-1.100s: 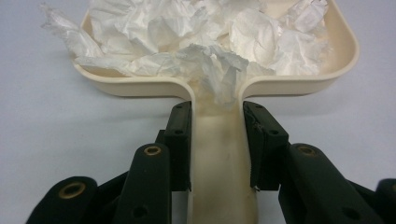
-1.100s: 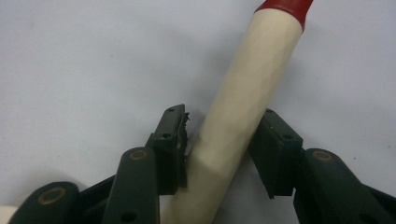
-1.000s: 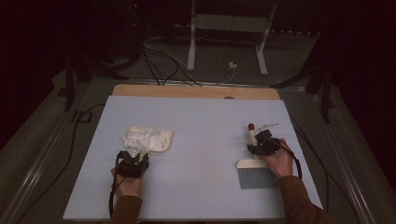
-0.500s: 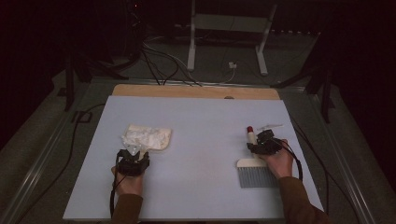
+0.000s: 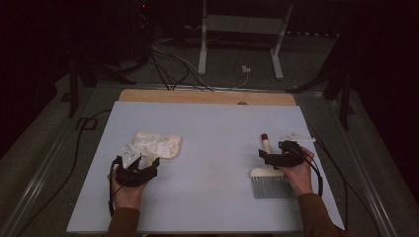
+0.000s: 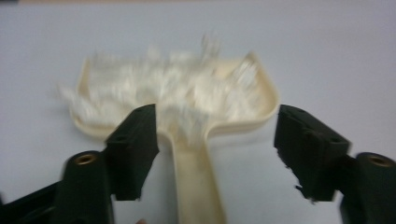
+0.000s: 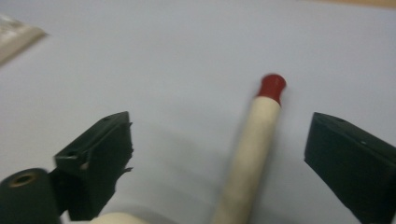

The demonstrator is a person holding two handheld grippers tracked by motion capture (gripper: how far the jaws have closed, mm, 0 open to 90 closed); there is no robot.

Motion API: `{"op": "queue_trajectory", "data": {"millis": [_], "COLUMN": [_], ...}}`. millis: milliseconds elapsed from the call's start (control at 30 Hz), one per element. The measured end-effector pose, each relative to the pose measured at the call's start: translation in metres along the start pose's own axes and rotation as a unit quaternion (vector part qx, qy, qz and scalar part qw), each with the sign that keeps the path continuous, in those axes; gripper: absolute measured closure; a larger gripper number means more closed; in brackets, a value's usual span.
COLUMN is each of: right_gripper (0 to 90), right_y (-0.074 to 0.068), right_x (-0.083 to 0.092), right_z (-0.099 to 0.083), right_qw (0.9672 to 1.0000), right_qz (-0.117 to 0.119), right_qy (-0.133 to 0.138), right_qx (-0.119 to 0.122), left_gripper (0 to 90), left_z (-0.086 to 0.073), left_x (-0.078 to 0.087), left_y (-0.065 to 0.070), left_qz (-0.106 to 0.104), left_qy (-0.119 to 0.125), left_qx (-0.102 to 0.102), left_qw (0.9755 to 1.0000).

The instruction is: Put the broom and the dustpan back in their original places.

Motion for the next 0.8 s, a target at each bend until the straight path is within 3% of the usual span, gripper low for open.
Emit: {"op": "queue_trajectory", "data": {"millis": [133,433,633,800], "right_gripper": [1.9,0.0,0.0,0.0], "right_y": [-0.007,-0.028,-0.032,-0.031], "right_x": [0.01,0.031,0.041,0.046], "right_z": [-0.002,-0.011,-0.018,-0.021], "right_qw": [0.9994,0.9935,0.9907,0.9889], "right_qz": [0.015,0.057,0.063,0.066], "right_qy": [0.031,0.095,0.118,0.132], "right_qx": [0.009,0.025,0.024,0.017], "left_gripper": [20.6,1.7,0.6,0.6], "left_z": [0.013,0.019,0.016,0.011], "left_x": [0.014,0.028,0.032,0.033], "left_y": [0.001,-0.002,0.002,-0.001], "left_qz": [-0.031,-0.053,-0.064,-0.063], "left_qy": [0.023,0.046,0.048,0.051], "left_qx": [-0.012,-0.018,-0.038,-0.028], "left_qw": [0.9992,0.9974,0.9961,0.9963]}}
Point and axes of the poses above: each handheld gripper's, and its own axes: x roughly backward along the jaws, z roughly out of its top, y roughly to its right, the point moved 5 cm from there along -x, roughly forward along the jaws, and after that the axes turned 6 degrees about -z, right-handed, at the moved point
